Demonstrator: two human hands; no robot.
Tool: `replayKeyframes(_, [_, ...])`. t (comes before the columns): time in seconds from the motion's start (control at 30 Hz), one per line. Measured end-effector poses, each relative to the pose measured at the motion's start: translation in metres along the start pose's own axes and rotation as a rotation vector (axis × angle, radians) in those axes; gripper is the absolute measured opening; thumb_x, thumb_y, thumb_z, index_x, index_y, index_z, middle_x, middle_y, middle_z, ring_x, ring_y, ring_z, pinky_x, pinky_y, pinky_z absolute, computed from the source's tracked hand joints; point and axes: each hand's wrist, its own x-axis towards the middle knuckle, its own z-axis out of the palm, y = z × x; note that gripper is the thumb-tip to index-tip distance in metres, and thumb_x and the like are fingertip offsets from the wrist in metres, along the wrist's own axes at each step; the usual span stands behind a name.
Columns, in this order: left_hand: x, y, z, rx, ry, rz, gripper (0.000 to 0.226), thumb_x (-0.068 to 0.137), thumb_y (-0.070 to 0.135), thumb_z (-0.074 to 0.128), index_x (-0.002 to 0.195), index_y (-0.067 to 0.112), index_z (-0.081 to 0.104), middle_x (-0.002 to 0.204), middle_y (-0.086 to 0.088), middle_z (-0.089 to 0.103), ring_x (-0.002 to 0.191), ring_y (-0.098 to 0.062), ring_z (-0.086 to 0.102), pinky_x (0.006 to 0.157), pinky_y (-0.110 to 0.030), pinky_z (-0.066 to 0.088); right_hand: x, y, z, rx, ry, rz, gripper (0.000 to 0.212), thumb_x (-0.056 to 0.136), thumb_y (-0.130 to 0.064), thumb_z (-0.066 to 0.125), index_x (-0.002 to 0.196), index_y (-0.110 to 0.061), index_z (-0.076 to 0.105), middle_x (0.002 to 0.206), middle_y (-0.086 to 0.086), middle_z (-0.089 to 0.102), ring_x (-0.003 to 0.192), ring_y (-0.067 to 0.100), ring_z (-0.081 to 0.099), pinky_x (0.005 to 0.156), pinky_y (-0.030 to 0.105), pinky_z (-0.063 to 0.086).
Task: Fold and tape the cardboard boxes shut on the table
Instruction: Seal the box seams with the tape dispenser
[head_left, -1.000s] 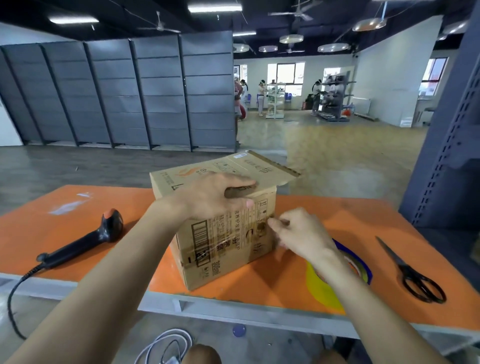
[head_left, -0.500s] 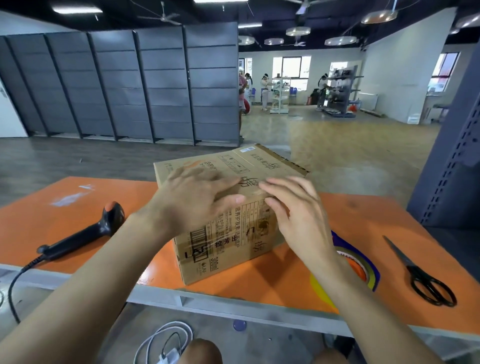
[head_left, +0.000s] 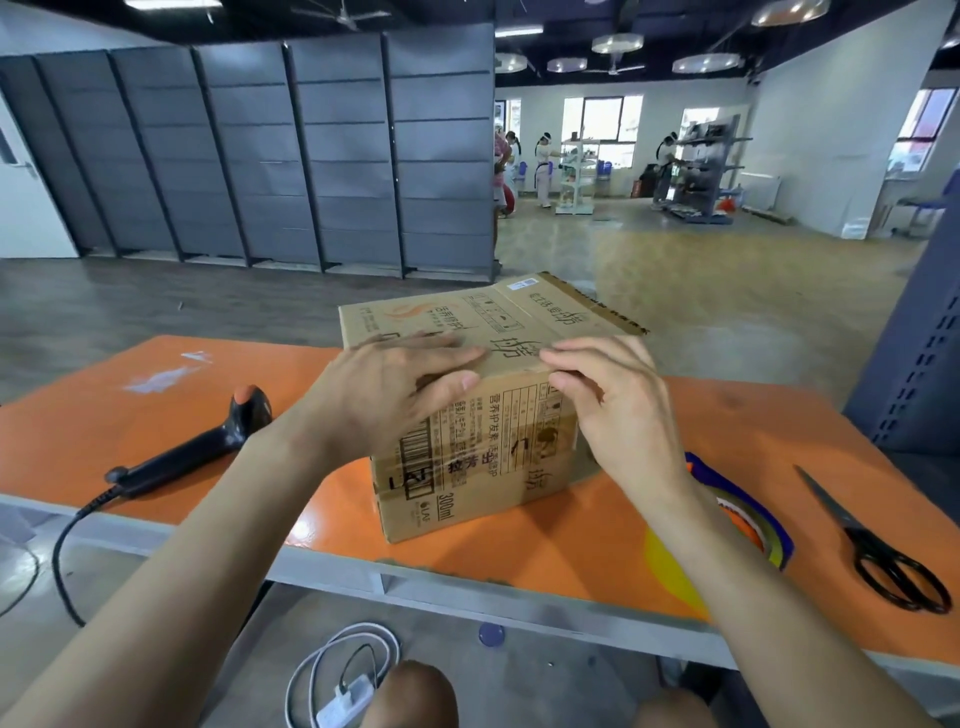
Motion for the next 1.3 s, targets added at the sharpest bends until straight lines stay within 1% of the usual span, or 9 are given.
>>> replayKeyframes(0.17, [-0.001, -0.002, 0.002, -0.044, 0.029, 0.022, 0.057, 0.098, 0.066, 0.033, 0.151, 0.045, 0.043, 0.160, 0.013, 0.039, 0.149, -0.005, 0.029, 0.124, -0.041, 0.023, 0.005, 0.007, -0.014, -0.083, -0.091, 0.059, 0.045, 0.091, -0.024, 0.074, 0.135, -0.022, 0.064, 0.131, -0.010, 0.063, 0.127, 0.011, 0.045, 0.103, 0.017, 0.033])
replayKeyframes(0.3, [-0.001, -0.002, 0.004, 0.016, 0.015, -0.068, 0.069, 0.091, 0.079, 0.020, 0.152, 0.051, 0.035, 0.164, 0.013, 0.031, 0.153, -0.011, 0.023, 0.121, -0.062, 0.012, 0.001, 0.011, -0.020, -0.181, -0.078, 0.063, 0.037, 0.090, -0.026, 0.074, 0.128, -0.023, 0.070, 0.133, -0.010, 0.062, 0.123, 0.016, 0.040, 0.107, 0.031, 0.039])
replayKeyframes(0.37, [-0.001, -0.001, 0.004, 0.041, -0.017, -0.134, 0.078, 0.084, 0.087, 0.012, 0.153, 0.055, 0.028, 0.167, 0.008, 0.022, 0.156, -0.016, 0.014, 0.119, -0.068, 0.008, -0.001, 0.009, -0.021, -0.193, -0.061, 0.096, 0.035, 0.091, -0.025, 0.073, 0.126, -0.025, 0.071, 0.127, -0.008, 0.060, 0.117, 0.017, 0.040, 0.102, 0.030, 0.040])
replayKeyframes(0.47, [-0.002, 0.001, 0.000, -0.008, -0.065, -0.158, 0.085, 0.079, 0.090, 0.012, 0.154, 0.053, 0.026, 0.165, 0.005, 0.024, 0.155, -0.019, 0.016, 0.120, -0.063, 0.022, 0.000, 0.005, -0.021, -0.157, -0.024, 0.199, 0.030, 0.094, -0.026, 0.069, 0.124, -0.031, 0.071, 0.106, -0.005, 0.051, 0.097, 0.014, 0.050, 0.085, 0.026, 0.046])
replayKeyframes(0.53, [0.000, 0.003, -0.002, -0.025, -0.077, -0.163, 0.082, 0.082, 0.087, 0.017, 0.155, 0.051, 0.026, 0.164, 0.006, 0.027, 0.154, -0.018, 0.018, 0.119, -0.058, 0.028, 0.001, 0.001, -0.020, -0.080, -0.079, 0.275, 0.028, 0.098, -0.030, 0.064, 0.124, -0.039, 0.069, 0.097, -0.013, 0.058, 0.083, 0.006, 0.056, 0.078, 0.025, 0.049])
replayKeyframes(0.73, [-0.002, 0.001, -0.001, -0.011, -0.077, -0.113, 0.073, 0.088, 0.080, 0.023, 0.155, 0.052, 0.026, 0.161, 0.008, 0.031, 0.151, -0.015, 0.026, 0.119, -0.048, 0.033, 0.009, 0.002, -0.015, 0.339, -0.122, 0.484, 0.032, 0.098, -0.014, 0.063, 0.121, -0.034, 0.073, 0.107, -0.021, 0.073, 0.103, -0.006, 0.065, 0.098, 0.021, 0.050])
replayKeyframes(0.87, [-0.004, -0.004, 0.000, -0.051, -0.056, -0.105, 0.069, 0.088, 0.079, 0.032, 0.152, 0.055, 0.028, 0.163, 0.010, 0.030, 0.148, -0.015, 0.032, 0.117, -0.044, 0.033, 0.010, 0.002, -0.010, 0.428, -0.052, 0.504, 0.033, 0.095, -0.007, 0.065, 0.112, -0.032, 0.076, 0.105, -0.024, 0.072, 0.102, -0.014, 0.062, 0.084, 0.002, 0.043])
replayKeyframes(1.03, [-0.003, -0.004, -0.002, -0.050, -0.085, -0.126, 0.067, 0.090, 0.078, 0.032, 0.153, 0.056, 0.028, 0.166, 0.006, 0.026, 0.152, -0.016, 0.027, 0.121, -0.048, 0.030, 0.005, 0.003, -0.006, 0.564, -0.021, 0.543, 0.032, 0.097, -0.004, 0.061, 0.113, -0.028, 0.074, 0.109, -0.011, 0.075, 0.105, 0.003, 0.069, 0.084, 0.030, 0.061])
replayKeyframes(1.3, [-0.004, 0.000, 0.000, -0.024, -0.060, -0.131, 0.059, 0.094, 0.072, 0.031, 0.151, 0.058, 0.031, 0.163, 0.006, 0.031, 0.150, -0.018, 0.032, 0.116, -0.052, 0.035, -0.002, 0.007, 0.000, 0.425, -0.017, 0.465, 0.031, 0.100, -0.012, 0.059, 0.117, -0.033, 0.073, 0.110, -0.019, 0.073, 0.102, 0.004, 0.069, 0.085, 0.037, 0.061])
